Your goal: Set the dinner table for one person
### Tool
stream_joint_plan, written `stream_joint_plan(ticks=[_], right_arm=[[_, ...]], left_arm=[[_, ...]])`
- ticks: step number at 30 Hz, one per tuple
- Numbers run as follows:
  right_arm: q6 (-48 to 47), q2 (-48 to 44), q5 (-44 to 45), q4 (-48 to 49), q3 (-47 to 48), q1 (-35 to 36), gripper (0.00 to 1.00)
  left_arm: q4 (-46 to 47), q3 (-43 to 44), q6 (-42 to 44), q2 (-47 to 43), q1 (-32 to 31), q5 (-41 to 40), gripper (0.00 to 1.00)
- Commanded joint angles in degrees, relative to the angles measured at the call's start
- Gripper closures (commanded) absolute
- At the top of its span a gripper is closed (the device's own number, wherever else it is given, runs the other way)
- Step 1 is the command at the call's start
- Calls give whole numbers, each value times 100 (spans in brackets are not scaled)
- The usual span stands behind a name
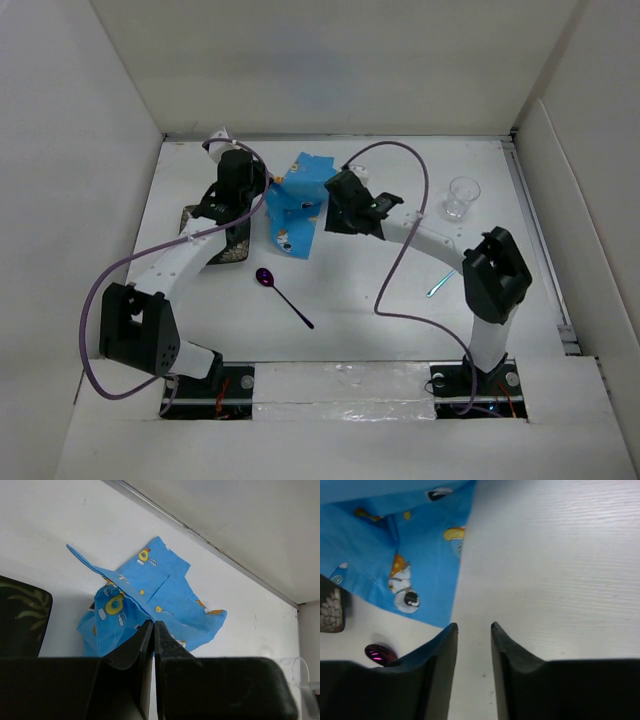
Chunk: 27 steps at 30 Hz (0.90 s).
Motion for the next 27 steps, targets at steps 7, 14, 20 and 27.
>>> stream_joint_plan(ticks=[7,14,20,27], right_arm=[[-379,1733,-141,-505,1362,790,48],[-388,2411,140,-1024,2022,921,42],[-248,2693,544,-1438,2040,1036,49],[-327,2904,580,-1580,2075,1036,98]], left_arm=[[179,-7,60,-158,22,-128,100],[197,-69,77,-185,22,-197,100],[215,-95,68,-185,22,-224,100],[215,-183,147,-246,22,-312,100]])
